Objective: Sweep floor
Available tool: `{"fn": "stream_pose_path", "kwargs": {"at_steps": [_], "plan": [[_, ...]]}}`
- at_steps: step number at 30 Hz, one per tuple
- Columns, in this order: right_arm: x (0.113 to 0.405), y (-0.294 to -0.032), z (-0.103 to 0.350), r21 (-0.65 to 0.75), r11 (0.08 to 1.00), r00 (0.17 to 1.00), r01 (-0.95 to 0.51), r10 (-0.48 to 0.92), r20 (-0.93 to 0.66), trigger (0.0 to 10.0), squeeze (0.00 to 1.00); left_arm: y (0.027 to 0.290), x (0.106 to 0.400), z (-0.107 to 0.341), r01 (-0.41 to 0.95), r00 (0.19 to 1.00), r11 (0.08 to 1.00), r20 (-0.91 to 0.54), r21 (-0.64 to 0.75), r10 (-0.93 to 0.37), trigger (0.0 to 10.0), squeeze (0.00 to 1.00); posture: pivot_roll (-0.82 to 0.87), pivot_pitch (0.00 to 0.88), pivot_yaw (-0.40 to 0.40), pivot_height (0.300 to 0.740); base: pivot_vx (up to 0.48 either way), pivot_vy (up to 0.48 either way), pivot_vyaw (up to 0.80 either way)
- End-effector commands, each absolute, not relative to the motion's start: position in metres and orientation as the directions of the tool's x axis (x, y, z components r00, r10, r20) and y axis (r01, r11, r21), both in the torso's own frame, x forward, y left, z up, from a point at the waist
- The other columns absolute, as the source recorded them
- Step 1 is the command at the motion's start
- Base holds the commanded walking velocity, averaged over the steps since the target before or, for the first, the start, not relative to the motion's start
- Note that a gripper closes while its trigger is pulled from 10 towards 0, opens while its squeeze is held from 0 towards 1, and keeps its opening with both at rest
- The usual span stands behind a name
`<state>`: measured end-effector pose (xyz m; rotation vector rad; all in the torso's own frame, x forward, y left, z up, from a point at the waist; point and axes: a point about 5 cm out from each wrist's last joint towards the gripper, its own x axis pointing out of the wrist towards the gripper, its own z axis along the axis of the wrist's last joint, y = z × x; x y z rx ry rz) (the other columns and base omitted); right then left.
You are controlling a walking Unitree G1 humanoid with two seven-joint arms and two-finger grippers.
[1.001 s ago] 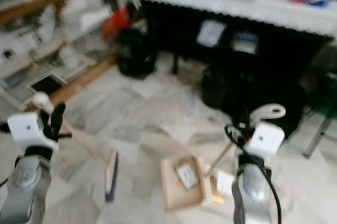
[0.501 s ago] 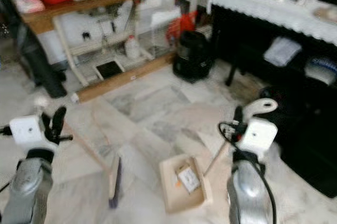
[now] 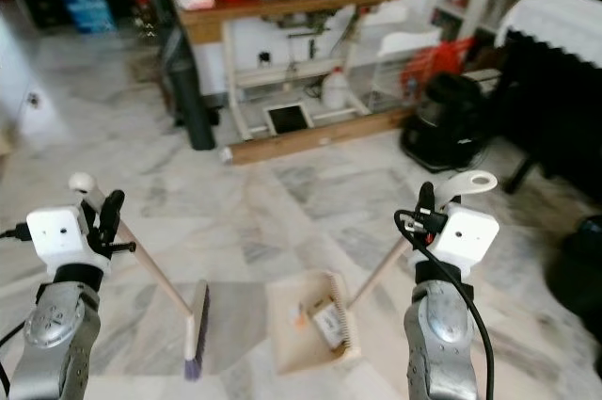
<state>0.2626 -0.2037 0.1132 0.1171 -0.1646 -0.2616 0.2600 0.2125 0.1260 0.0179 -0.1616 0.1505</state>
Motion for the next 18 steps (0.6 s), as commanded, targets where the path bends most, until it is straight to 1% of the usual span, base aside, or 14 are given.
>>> {"fn": "stream_pose_path", "kwargs": {"at_steps": [1,18], "plan": [[0.2648,-0.2004,0.1229,0.153,0.961,0.947,0.23,-0.257,0.193,10.0,0.0,0.2147,0.2605,0.1365,-0.156,0.968,0.988,0.204,0.018,0.149,10.0,0.0,-0.02,0.0,0.004,0.74,0.0,0.0,0.8],[0.2632,-0.1956,0.1206,0.172,0.963,0.953,0.206,-0.237,0.187,10.0,0.0,0.2142,0.2603,0.1355,-0.159,0.969,0.987,0.198,0.027,0.15,10.0,0.0,-0.02,0.0,0.004,0.74,0.0,0.0,0.8]]}}
